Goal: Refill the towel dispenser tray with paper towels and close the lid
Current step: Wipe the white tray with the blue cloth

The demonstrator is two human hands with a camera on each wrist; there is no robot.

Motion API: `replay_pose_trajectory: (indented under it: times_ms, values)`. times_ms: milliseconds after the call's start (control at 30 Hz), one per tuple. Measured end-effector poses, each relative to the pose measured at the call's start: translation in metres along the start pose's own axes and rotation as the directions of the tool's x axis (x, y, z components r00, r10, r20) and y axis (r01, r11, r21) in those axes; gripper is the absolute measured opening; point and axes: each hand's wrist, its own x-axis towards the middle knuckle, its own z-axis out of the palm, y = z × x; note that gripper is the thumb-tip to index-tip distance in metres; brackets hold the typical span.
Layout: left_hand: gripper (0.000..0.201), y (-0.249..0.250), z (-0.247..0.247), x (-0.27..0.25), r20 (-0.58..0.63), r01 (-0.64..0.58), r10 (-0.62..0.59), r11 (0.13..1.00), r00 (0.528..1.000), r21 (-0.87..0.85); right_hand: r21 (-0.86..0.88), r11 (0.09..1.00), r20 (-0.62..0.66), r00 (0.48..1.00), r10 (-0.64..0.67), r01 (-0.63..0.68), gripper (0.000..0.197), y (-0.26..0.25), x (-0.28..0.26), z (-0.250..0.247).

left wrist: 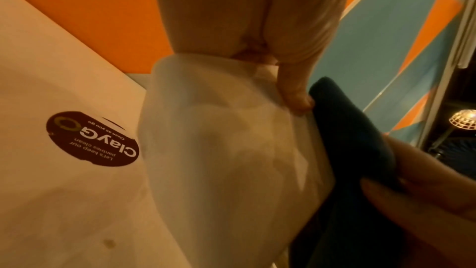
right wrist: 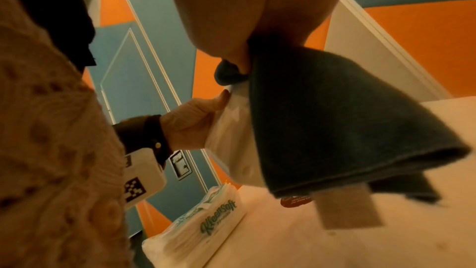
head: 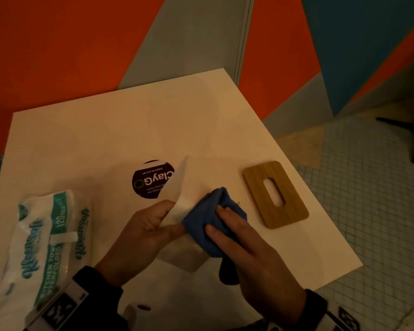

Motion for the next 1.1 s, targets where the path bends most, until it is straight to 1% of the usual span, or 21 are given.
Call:
replay_pose_trajectory:
  times_ms: [67, 100, 167, 233, 267, 300, 333, 400, 433, 500, 533, 600, 667, 733, 767, 833, 933, 967, 1033, 1067, 1100]
  values:
    - [0.029, 0.001, 0.001, -0.004, -0.001, 0.012, -0.012, 0.998, 1.0, 0.065, -0.046, 0.998, -0.031, 0.998, -0.055, 0.053, 0.049, 0.0, 0.002, -0.002]
    - [0.035, 0.001, 0.002, -0.006, -0.003, 0.002, -0.002, 0.996, 1.0, 0.092, -0.01, 0.997, -0.049, 0.996, -0.078, 0.078, 0.05, 0.002, 0.005, -0.004]
    - [0.045, 0.003, 0.0, -0.008, -0.014, -0.016, 0.017, 0.995, 1.0, 0.099, 0.115, 0.992, -0.088, 0.995, -0.045, 0.055, 0.042, 0.012, 0.019, -0.008]
    - [0.05, 0.005, -0.003, -0.009, -0.022, -0.026, 0.027, 0.997, 0.999, 0.078, 0.217, 0.975, -0.17, 0.982, 0.086, -0.048, 0.04, 0.027, 0.04, -0.013]
    - [0.046, 0.006, -0.003, -0.01, -0.02, -0.033, 0.035, 0.997, 0.999, 0.064, 0.309, 0.944, -0.189, 0.965, 0.182, -0.117, 0.037, 0.032, 0.05, -0.017]
    - [0.039, 0.007, -0.003, -0.011, -0.018, -0.039, 0.04, 0.998, 0.999, 0.053, 0.343, 0.924, -0.181, 0.953, 0.243, -0.17, 0.037, 0.035, 0.055, -0.019]
    - [0.032, 0.008, -0.004, -0.011, -0.024, -0.042, 0.043, 0.998, 0.999, 0.043, 0.316, 0.93, -0.17, 0.953, 0.249, -0.187, 0.038, 0.032, 0.056, -0.021]
    - [0.031, 0.006, -0.007, -0.012, -0.064, -0.035, 0.036, 0.999, 0.997, 0.013, 0.214, 0.969, -0.125, 0.98, 0.157, -0.128, 0.042, 0.016, 0.044, -0.018]
    - [0.031, 0.005, -0.009, -0.013, -0.076, -0.029, 0.03, 1.0, 0.997, 0.009, 0.229, 0.97, -0.089, 0.991, 0.101, -0.078, 0.043, 0.005, 0.035, -0.016]
    - [0.017, 0.004, -0.012, -0.014, -0.068, -0.019, 0.021, 1.0, 0.997, 0.025, 0.343, 0.939, -0.018, 1.0, 0.003, 0.003, 0.039, -0.009, 0.016, -0.01]
    - [0.014, 0.003, -0.013, -0.015, -0.057, -0.018, 0.019, 0.999, 0.998, 0.033, 0.353, 0.935, -0.007, 0.999, -0.033, 0.033, 0.038, -0.01, 0.013, -0.008]
    - [0.016, 0.001, -0.014, -0.016, -0.042, -0.022, 0.024, 0.999, 0.999, 0.047, 0.289, 0.955, -0.016, 0.998, -0.066, 0.068, 0.037, -0.002, 0.021, -0.007]
    - [0.014, 0.003, -0.013, -0.014, -0.029, -0.015, 0.017, 0.999, 0.999, 0.045, 0.25, 0.968, -0.072, 0.997, 0.004, 0.014, 0.037, 0.013, 0.042, -0.01]
    - [0.025, 0.004, -0.012, -0.014, -0.02, -0.021, 0.022, 0.999, 1.0, 0.042, 0.181, 0.979, -0.101, 0.988, 0.114, -0.094, 0.038, 0.027, 0.068, -0.016]
    - [0.027, 0.004, -0.012, -0.014, -0.013, -0.025, 0.026, 0.999, 1.0, 0.044, 0.164, 0.976, -0.09, 0.984, 0.156, -0.14, 0.04, 0.034, 0.08, -0.018]
    - [0.021, 0.005, -0.013, -0.014, 0.012, -0.026, 0.025, 0.999, 1.0, 0.048, 0.186, 0.957, -0.038, 0.972, 0.232, -0.222, 0.04, 0.044, 0.092, -0.019]
    - [0.035, 0.003, -0.015, -0.017, 0.067, -0.034, 0.029, 0.996, 0.997, 0.083, 0.227, 0.896, 0.017, 0.921, 0.388, -0.382, 0.045, 0.056, 0.092, -0.02]
    - [0.033, 0.003, -0.015, -0.018, 0.092, -0.045, 0.034, 0.993, 0.995, 0.113, 0.25, 0.875, 0.013, 0.904, 0.426, -0.416, 0.045, 0.057, 0.088, -0.021]
    - [0.018, 0.004, -0.015, -0.021, 0.136, -0.057, 0.039, 0.99, 0.99, 0.129, 0.299, 0.827, 0.016, 0.869, 0.495, -0.477, 0.044, 0.057, 0.076, -0.027]
    - [0.012, 0.005, -0.017, -0.021, 0.15, -0.049, 0.03, 0.991, 0.988, 0.126, 0.24, 0.825, 0.015, 0.852, 0.524, -0.511, 0.044, 0.058, 0.068, -0.028]
    - [0.014, 0.002, -0.02, -0.021, 0.168, -0.051, 0.028, 0.989, 0.985, 0.138, 0.145, 0.827, 0.02, 0.837, 0.547, -0.543, 0.045, 0.057, 0.06, -0.03]
